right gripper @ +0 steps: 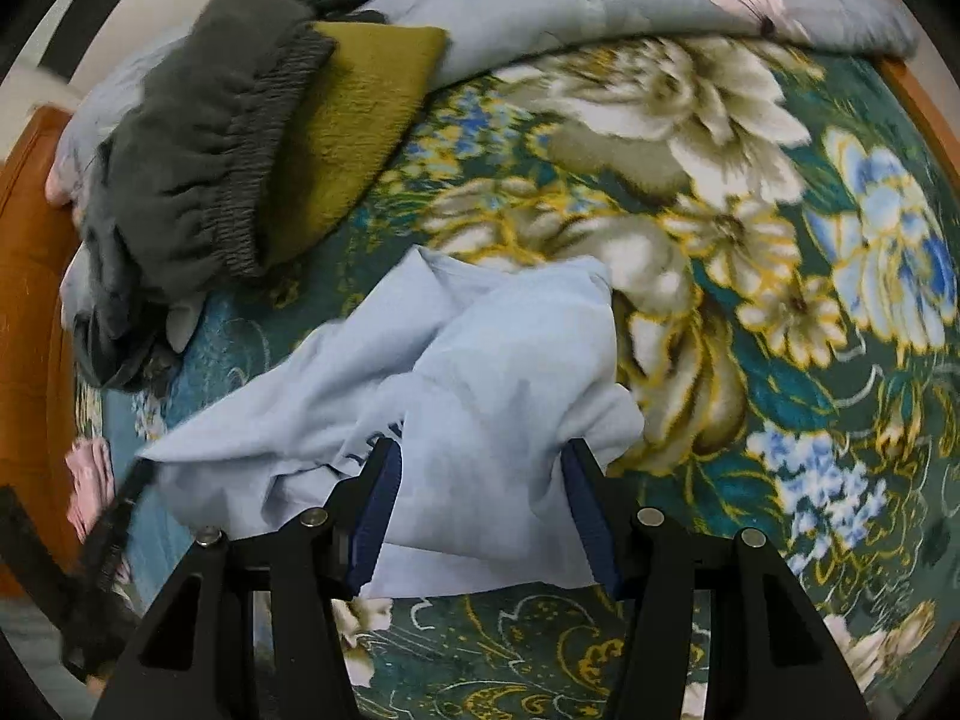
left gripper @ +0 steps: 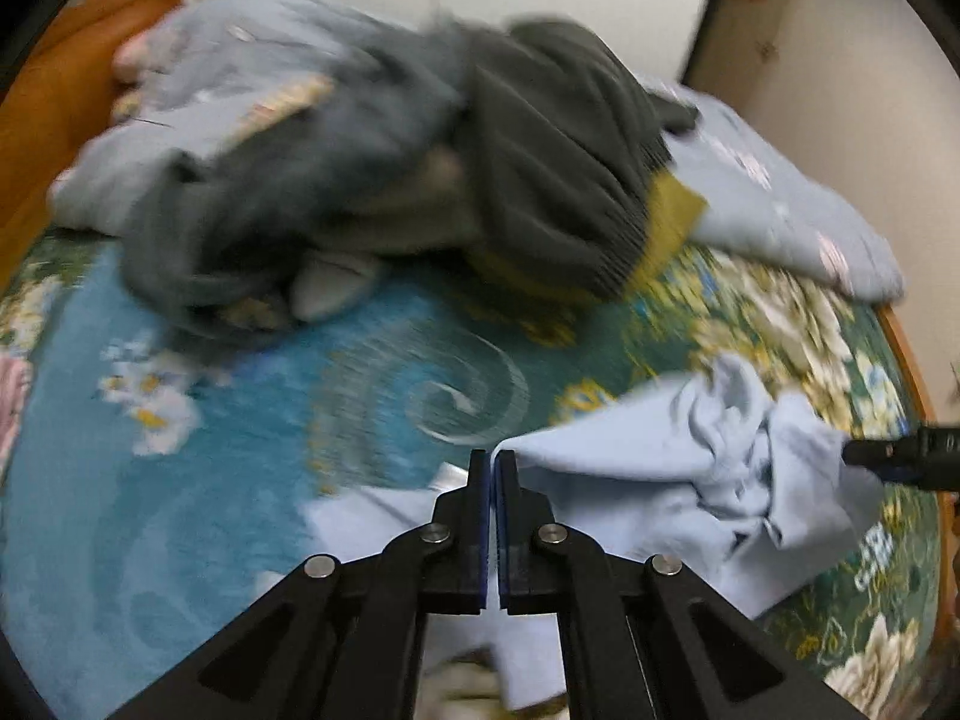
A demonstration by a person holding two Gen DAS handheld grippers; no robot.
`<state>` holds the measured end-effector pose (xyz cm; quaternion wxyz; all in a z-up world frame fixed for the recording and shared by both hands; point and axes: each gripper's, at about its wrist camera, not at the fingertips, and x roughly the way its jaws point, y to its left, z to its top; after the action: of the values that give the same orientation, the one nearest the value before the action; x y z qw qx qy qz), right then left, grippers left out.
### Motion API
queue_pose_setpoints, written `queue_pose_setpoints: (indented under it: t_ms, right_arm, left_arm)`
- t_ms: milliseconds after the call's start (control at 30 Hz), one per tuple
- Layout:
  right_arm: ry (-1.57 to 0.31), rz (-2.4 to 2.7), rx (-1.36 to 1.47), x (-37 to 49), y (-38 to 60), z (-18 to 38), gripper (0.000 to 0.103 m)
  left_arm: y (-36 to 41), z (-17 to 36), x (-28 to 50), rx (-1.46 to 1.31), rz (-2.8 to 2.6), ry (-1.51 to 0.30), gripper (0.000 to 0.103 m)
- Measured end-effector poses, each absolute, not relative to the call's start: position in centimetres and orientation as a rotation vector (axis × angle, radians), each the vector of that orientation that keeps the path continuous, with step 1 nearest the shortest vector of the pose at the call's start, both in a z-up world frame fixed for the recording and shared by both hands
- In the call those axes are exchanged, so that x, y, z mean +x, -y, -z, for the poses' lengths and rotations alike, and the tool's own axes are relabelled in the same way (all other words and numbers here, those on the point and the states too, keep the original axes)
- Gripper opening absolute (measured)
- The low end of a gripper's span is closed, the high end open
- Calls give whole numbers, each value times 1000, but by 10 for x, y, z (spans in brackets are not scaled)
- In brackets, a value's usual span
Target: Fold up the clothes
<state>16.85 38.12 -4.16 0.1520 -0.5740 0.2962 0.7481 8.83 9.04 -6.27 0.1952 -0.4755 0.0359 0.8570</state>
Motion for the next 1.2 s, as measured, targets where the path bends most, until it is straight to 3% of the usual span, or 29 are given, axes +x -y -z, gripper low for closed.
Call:
queue_pose_setpoints:
  t_ms: [333, 467, 633, 800, 933, 1033, 1200]
  right_arm:
    - [-661, -2309, -1678, 150, -339, 26, 57]
    - [-575, -2521, -1744, 130, -270, 19, 57]
    - [-504, -2666, -1921, 107, -176, 33, 57]
    - [-620, -2567, -2177, 106, -134, 73, 57]
    - [-546, -2447, -2132, 117, -163, 99, 55]
    - [-636, -2379, -2061, 126, -203, 104, 38]
    - [-636, -2376, -2018, 141, -228, 91, 39]
  left_arm:
    - [108, 24, 98, -1395, -2761, 324, 2]
    - [138, 29, 109, -1430, -2806, 398, 2]
    - [133, 26, 116, -1420, -2805, 375, 2]
    - [140, 19, 130, -1385, -2818, 433, 2]
    - [150, 19, 134, -1389, -2838, 399, 2]
    - [160, 28, 129, -1428, -2815, 386, 2]
    - [163, 50, 119, -1546, -2717, 281, 4]
